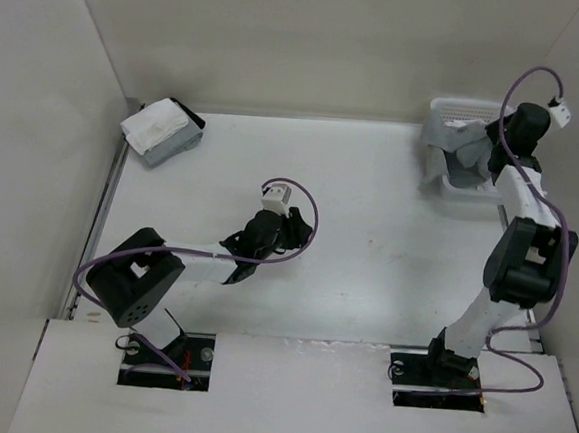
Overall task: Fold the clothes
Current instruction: Grab the tank top from the pile, then move the tank top to the center of the board
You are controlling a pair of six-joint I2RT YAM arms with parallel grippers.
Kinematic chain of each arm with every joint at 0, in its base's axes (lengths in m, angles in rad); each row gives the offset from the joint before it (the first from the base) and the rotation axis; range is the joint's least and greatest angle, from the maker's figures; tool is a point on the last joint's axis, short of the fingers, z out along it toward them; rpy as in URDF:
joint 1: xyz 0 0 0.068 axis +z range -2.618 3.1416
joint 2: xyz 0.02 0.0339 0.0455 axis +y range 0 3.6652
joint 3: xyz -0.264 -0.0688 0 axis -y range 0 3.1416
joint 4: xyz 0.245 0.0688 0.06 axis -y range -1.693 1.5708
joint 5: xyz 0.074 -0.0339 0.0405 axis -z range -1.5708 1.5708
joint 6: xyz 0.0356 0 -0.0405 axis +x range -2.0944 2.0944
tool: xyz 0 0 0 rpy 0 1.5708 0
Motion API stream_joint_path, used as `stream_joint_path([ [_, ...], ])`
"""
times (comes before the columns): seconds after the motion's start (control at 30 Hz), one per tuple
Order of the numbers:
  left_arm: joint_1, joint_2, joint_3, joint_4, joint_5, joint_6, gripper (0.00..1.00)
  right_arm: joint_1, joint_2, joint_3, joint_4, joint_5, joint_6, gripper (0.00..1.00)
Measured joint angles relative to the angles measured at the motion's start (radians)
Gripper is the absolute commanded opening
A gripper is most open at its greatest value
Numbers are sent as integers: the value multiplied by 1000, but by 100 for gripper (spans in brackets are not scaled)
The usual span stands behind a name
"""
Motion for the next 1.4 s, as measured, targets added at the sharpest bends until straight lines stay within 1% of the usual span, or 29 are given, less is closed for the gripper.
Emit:
stream_joint_path([
  [0.1,0,0,0,5,4,-3,40,38,-234,-53,73,4,-5,0],
  [0.13,0,0,0,6,5,-3,40,56,-286,-61,93,4,-8,0],
  [0.17,0,0,0,7,4,-3,40,89,-370,-69,129,3,-15,0],
  [0.23,1,-2,-2,7,4,-7,40,154,-476,-82,169,0,-31,0],
  [0.37,24,-69,-39,0,4,-18,39,320,-669,-102,177,-7,-93,1],
  [0.4,35,-101,-51,-2,3,-23,39,364,-703,-102,175,-9,-111,1],
  [0.47,65,-196,-78,-14,-4,-35,39,515,-785,-95,153,-6,-171,1],
  [0.5,80,-254,-90,-21,-11,-41,39,549,-804,-92,150,-20,-182,1],
  [0.57,105,-348,-102,-30,-24,-51,39,679,-856,-77,139,-4,-233,2],
  [0.6,119,-410,-112,-40,-34,-57,40,778,-888,-74,129,29,-273,2],
  [0.63,127,-459,-120,-52,-40,-62,40,828,-904,-74,122,40,-292,2],
  [0.67,140,-534,-132,-70,-48,-68,40,932,-927,-74,110,58,-329,3],
  [0.7,148,-579,-137,-80,-52,-74,40,991,-941,-74,108,77,-351,3],
  [0.73,155,-618,-140,-91,-57,-79,40,1026,-949,-75,109,92,-364,3],
  [0.8,174,-673,-146,-116,-60,-92,40,1055,-947,-89,121,122,-378,3],
  [0.9,207,-711,-171,-161,-60,-116,40,1030,-891,-140,146,139,-364,4],
  [1.0,250,-722,-211,-207,-59,-144,40,963,-737,-158,156,103,-320,5],
  [1.1,301,-721,-251,-257,-48,-180,40,885,-453,-93,148,14,-267,6],
  [1.13,316,-719,-259,-269,-42,-191,39,863,-323,-32,130,-15,-249,7],
  [1.17,332,-718,-266,-284,-37,-201,39,846,-228,24,113,-31,-241,10],
  [1.2,346,-714,-270,-288,-32,-210,39,827,-98,112,68,-48,-226,15],
  [1.23,359,-709,-273,-293,-26,-217,39,813,6,190,38,-60,-216,23],
  [1.27,372,-698,-275,-293,-21,-225,39,791,183,346,-52,-80,-199,46],
  [1.3,381,-691,-275,-295,-16,-229,39,789,201,360,-57,-84,-197,48],
  [1.37,389,-672,-275,-295,-10,-236,39,773,285,419,-132,-90,-177,55],
  [1.4,391,-663,-276,-295,-10,-238,38,767,290,408,-164,-93,-172,56],
])
